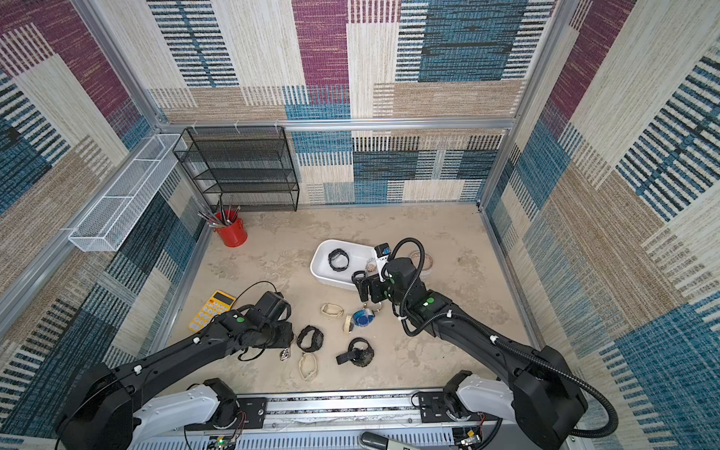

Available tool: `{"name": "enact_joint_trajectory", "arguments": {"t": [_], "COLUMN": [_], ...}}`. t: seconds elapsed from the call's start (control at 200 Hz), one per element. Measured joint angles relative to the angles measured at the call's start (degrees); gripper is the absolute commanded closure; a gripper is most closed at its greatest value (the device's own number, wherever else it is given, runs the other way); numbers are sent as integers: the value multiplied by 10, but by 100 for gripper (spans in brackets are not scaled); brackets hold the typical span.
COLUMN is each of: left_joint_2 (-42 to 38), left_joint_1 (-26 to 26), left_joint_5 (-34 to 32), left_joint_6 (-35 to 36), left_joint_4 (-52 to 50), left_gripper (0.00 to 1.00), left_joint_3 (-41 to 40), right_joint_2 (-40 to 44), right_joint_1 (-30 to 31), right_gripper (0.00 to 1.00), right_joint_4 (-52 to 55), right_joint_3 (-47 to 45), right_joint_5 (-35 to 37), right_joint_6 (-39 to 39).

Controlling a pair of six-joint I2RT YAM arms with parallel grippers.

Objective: Put the watch into the storage box
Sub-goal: Pick up the watch at the center of the board.

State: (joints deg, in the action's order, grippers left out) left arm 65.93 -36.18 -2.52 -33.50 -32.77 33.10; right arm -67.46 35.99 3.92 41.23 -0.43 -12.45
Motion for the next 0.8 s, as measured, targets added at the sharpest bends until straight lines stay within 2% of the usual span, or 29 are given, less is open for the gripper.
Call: {"name": "enact_joint_trajectory", "arguments": {"t": [0.32,0.466,0.626,0.801], "left_joint_2": [70,84,93,97], "left_joint_1": [0,0,0,-1], "left_joint_5": [14,14,15,16], "left_joint_6": [10,17,21,26], "left_joint_4": [19,21,30,37], "left_gripper": [67,86,100,100], "left_joint_3": [12,16,21,31], "right_joint_2": [1,1,1,0], "right_joint_1": [0,0,0,0], "right_gripper": [0,0,0,0], "right_joint_4": [0,0,0,0], "right_joint_3": [0,0,0,0], "right_joint_5": [6,6,6,6], "right_joint_6": [0,0,0,0]}}
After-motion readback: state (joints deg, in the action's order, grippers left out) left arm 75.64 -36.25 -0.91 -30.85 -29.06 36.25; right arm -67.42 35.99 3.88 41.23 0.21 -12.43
